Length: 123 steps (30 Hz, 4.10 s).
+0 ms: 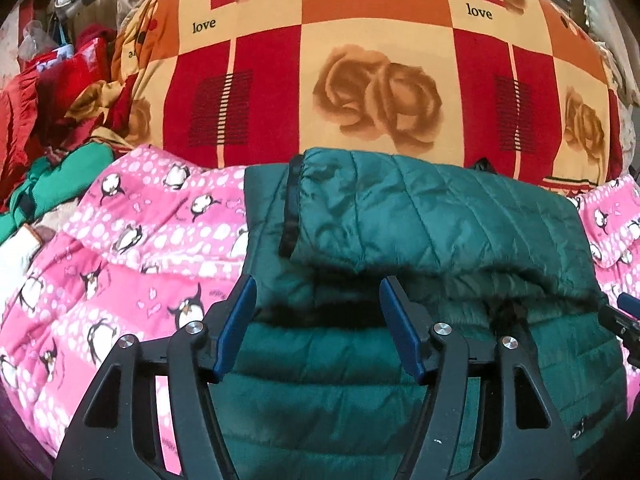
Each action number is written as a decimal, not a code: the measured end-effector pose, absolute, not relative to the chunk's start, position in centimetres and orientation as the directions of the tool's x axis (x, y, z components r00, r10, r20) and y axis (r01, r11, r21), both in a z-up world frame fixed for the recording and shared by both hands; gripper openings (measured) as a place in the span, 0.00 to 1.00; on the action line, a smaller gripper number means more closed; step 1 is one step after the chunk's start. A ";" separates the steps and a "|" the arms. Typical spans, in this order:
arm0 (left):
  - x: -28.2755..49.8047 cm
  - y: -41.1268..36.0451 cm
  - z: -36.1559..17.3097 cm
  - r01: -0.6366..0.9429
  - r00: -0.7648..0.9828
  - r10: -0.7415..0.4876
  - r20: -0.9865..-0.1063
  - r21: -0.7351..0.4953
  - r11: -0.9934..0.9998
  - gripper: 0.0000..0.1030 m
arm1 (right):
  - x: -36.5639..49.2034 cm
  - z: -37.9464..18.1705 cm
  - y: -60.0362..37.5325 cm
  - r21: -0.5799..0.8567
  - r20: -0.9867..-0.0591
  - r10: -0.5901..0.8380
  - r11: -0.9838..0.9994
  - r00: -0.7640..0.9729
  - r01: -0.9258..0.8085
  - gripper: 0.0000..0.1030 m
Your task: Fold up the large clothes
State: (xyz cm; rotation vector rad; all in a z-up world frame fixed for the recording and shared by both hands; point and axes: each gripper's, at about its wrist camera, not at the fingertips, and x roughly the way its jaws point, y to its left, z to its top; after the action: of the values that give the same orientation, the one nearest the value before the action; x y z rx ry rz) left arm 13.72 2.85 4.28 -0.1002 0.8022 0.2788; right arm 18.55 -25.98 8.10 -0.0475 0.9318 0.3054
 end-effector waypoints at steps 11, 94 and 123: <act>10.8 2.2 4.2 -0.296 0.634 0.212 -0.744 0.020 0.955 0.62 | 15.8 7.7 -26.5 0.101 -0.807 0.239 0.957 0.540 -0.273 0.75; -6.7 6.5 -0.3 -0.246 0.467 -0.065 -0.882 -0.200 0.948 0.78 | 0.7 5.7 -33.5 0.074 -0.873 0.189 0.963 0.450 -0.260 0.77; -8.3 6.7 -3.1 -0.241 0.378 -0.198 -0.905 -0.302 0.922 0.55 | -1.9 2.7 -36.2 0.310 -0.891 0.384 0.905 0.244 -0.293 0.52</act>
State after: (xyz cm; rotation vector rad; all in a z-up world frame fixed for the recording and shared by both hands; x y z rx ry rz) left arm -8.31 6.73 -3.14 -0.4205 1.1935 0.0284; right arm -1.86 -36.19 2.68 0.0848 1.2412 0.4631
